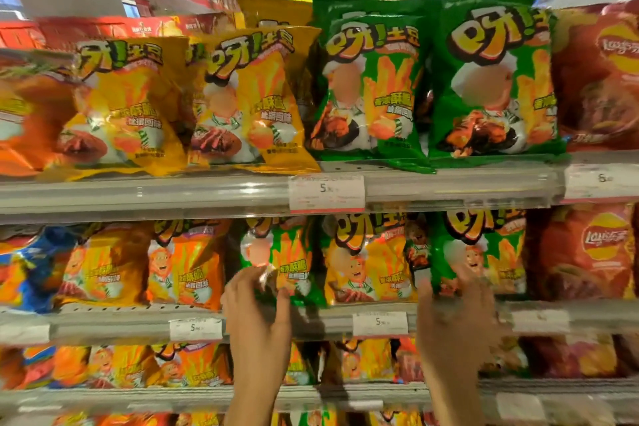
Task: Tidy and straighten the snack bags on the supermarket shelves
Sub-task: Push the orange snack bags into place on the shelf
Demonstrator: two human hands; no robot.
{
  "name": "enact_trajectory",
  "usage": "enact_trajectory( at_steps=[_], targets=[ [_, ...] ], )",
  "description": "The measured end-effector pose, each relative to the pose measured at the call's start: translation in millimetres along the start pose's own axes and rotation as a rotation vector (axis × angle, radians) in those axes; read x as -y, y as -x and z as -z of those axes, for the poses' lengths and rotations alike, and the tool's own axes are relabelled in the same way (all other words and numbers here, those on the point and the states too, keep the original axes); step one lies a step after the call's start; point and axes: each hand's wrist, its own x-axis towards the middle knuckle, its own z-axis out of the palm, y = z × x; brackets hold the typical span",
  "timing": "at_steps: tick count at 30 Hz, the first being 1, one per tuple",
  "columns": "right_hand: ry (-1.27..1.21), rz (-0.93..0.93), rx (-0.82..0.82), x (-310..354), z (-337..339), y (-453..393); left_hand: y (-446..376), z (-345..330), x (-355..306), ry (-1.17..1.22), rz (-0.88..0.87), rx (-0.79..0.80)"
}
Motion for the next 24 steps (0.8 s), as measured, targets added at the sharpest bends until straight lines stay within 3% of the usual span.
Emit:
enact_trajectory(
  at_steps=[4, 7, 12, 17, 24],
  targets=[
    [0.02, -0.046, 0.19, 17.6, -31.6, 12.3, -21.6, 11.6, 17.3, 0.033, 0.061, 0.103],
    [0.047, -0.218, 0.359, 20.2, -44.5, 8.6, -35.8, 15.1, 27.8, 0.042, 0.157, 0.234],
    [0.056, -0.336, 0.443, 16.0, -42.5, -10.1, -60.1, 14.7, 38.3, 0.078, 0.212, 0.399],
    [0.07, -0.324, 0.64, 12.1, -43.9, -29.4, -73.9, 12.2, 39.1, 0.112, 0.239, 0.409],
    [-0.012, -0.346, 0.711, 9.0, -44.0, -40.3, -84.1, 5.3, 44.4, 0.134, 0.327, 0.461]
  ],
)
